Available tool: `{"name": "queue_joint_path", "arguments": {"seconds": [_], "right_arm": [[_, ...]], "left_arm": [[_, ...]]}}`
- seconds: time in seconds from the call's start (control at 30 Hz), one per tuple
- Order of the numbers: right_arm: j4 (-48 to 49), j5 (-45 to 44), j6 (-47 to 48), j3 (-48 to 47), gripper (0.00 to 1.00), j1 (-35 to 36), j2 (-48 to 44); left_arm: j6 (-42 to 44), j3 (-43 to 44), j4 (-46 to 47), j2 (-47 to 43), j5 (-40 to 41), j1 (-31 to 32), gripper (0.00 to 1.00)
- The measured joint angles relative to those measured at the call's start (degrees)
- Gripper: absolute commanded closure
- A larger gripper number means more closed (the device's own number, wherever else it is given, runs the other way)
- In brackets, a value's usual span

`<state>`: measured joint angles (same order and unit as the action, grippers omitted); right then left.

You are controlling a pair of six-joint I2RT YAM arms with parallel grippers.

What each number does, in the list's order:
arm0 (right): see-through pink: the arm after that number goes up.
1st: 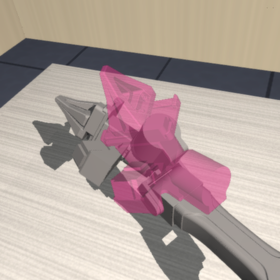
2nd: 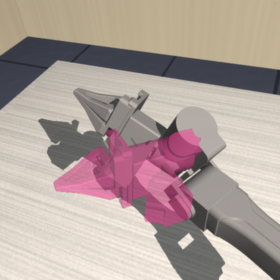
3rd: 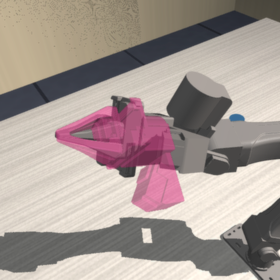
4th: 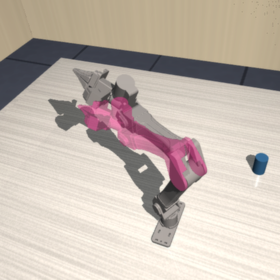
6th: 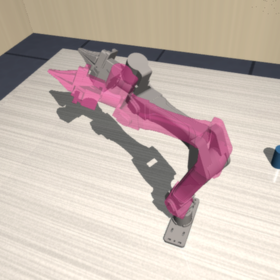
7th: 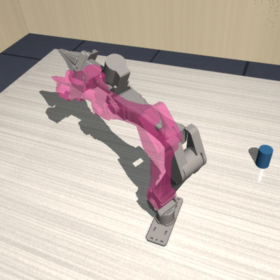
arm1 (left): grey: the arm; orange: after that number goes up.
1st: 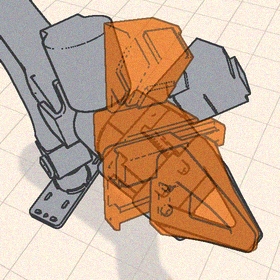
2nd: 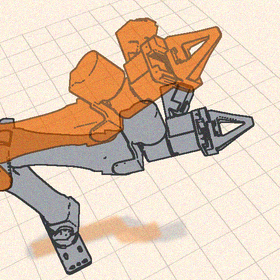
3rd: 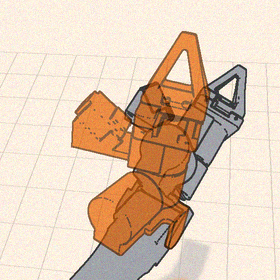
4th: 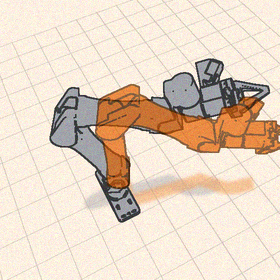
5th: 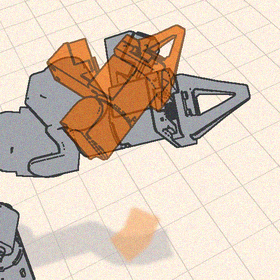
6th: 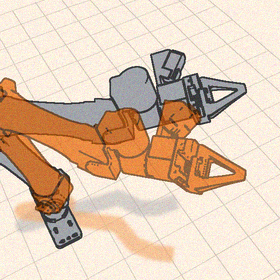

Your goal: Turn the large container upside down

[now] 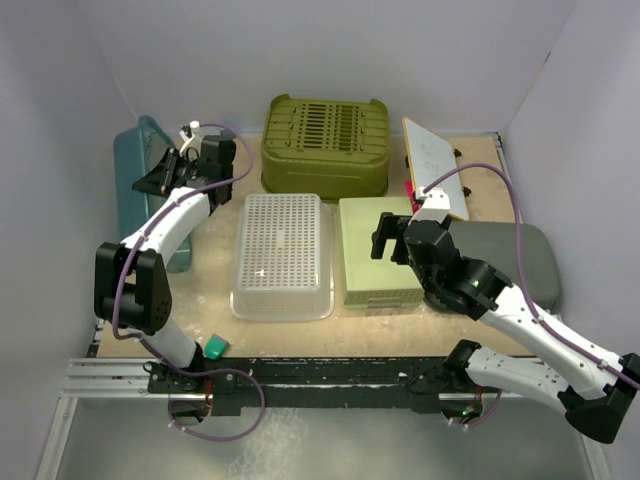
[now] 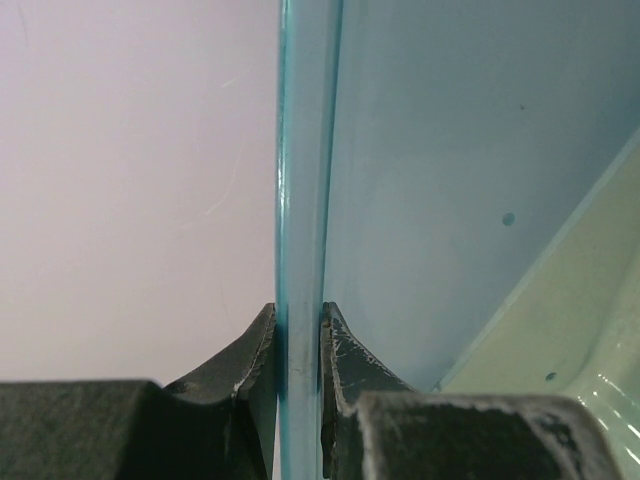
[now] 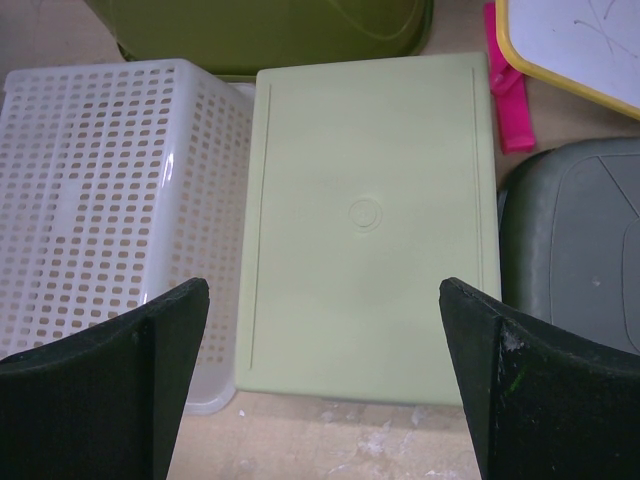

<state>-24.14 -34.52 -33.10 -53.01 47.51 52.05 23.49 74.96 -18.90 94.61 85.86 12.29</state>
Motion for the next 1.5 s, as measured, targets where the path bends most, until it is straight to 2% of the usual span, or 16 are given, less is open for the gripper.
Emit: {"name": "queue_joint_path", "arguments": {"seconds": [0.13,0.3,0.5,0.7,0.73,0.8,0.93,1.07,1.37,1.5], "right_arm": [[0.02,0.22,0.00,0.00,0.01,0.00,0.02],[0.02,1.03,0.00,0.07,0.01,0.00,0.02],[0.00,1.03,0.04,0.20,0.01,0.00,-0.31],[-0.15,1.01,0.04,2.12,0.01,0.00,-1.90],[-0.15,1.01,0.04,2.29,0.01,0.00,-1.90],[-0.24,1.01,0.04,2.60,0.01,0.00,-1.88],[-0.35,1.01,0.07,2.69,0.01,0.00,-1.95],[-0.42,0.96,0.07,2.75,0.01,0.00,-2.62],[-0.44,0.96,0.04,2.80,0.01,0.00,-2.95],[-0.50,0.92,0.09,2.80,0.00,0.00,-2.97]], "left_arm": [[7.19,-4.35,6.23,-1.99,0.11,0.22,1.00],[12.70,-5.55,11.02,-2.47,0.81,0.15,0.99],[22.23,-9.18,21.49,-2.54,1.20,-0.61,0.98],[25.59,-9.33,23.96,-2.29,1.79,-0.66,0.98],[25.53,-9.31,23.74,-2.01,1.84,-0.66,0.95],[24.57,-9.11,22.49,-0.87,1.92,-0.61,0.78],[18.60,-6.67,14.64,2.73,2.05,-0.48,0.60],[7.23,0.31,1.38,6.91,2.43,0.22,0.49],[-23.17,16.90,-31.76,19.52,2.84,7.15,0.43],[-32.50,21.64,-41.72,24.30,2.62,8.94,0.43]]}}
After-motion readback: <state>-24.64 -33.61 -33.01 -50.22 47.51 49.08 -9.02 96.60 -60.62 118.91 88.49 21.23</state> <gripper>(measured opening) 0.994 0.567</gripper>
